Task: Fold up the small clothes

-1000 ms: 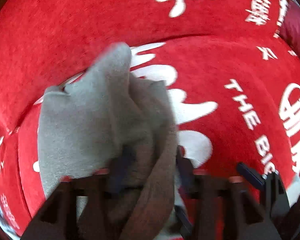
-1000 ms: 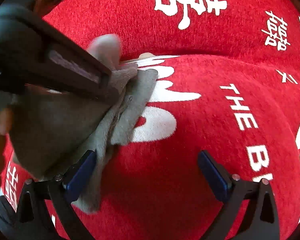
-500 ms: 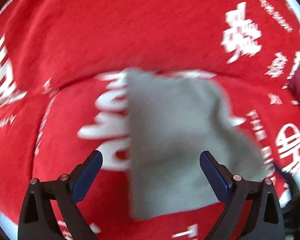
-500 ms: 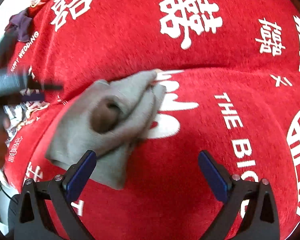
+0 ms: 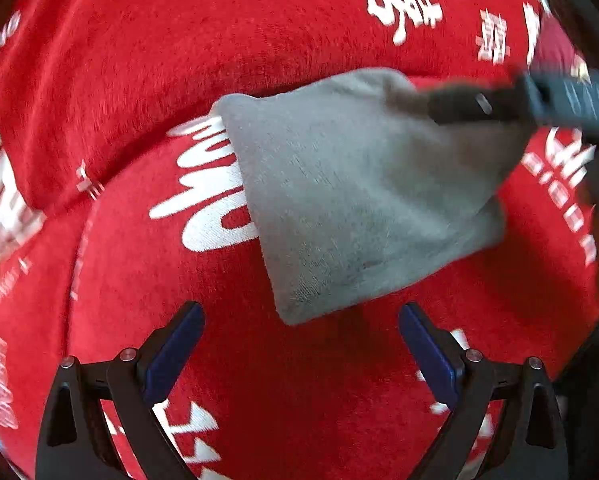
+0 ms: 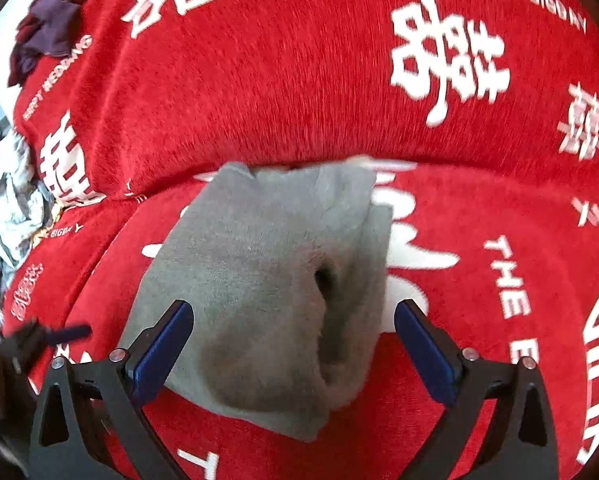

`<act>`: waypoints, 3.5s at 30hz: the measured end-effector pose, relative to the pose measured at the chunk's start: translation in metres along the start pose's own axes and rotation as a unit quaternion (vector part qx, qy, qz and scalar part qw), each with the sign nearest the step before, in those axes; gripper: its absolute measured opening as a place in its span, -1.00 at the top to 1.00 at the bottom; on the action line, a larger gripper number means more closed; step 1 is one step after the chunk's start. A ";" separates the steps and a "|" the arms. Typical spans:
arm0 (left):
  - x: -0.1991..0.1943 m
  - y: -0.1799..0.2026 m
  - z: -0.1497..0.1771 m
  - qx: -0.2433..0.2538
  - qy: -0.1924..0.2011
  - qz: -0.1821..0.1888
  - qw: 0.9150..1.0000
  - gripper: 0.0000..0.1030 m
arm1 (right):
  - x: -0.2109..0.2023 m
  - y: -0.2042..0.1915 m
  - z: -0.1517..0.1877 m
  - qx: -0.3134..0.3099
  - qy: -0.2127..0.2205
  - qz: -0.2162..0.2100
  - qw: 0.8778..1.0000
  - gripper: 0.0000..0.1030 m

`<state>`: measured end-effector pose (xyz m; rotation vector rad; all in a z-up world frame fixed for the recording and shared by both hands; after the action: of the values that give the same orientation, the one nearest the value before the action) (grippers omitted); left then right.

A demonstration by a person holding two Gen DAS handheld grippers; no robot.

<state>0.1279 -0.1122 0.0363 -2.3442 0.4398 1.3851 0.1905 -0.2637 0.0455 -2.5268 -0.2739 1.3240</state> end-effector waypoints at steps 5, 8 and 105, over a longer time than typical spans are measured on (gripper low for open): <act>0.012 -0.017 -0.016 -0.057 0.009 -0.006 0.998 -0.90 | 0.015 0.003 0.003 0.023 -0.041 0.001 0.999 -0.57; 0.026 -0.035 -0.014 -0.102 -0.008 -0.010 0.995 -0.90 | 0.018 0.004 0.005 0.023 -0.056 -0.003 0.998 -0.08; 0.090 -0.097 -0.051 -0.240 -0.075 0.021 0.968 -1.00 | -0.007 -0.039 0.015 -0.158 -0.031 -0.124 0.979 -0.62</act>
<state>0.2520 -0.0578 -0.0053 -2.5784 0.1148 1.8431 0.1725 -0.2262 0.0551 -2.5918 -0.8440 1.3485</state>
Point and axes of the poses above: each gripper's, at about its wrist camera, not at the fingertips, and x roughly the way its jaws point, y to its right, z to its underside, the point moved 5 cm from there along x, roughly the way its jaws point, and after that the axes turned 11 degrees about x, right-handed, at the moved point
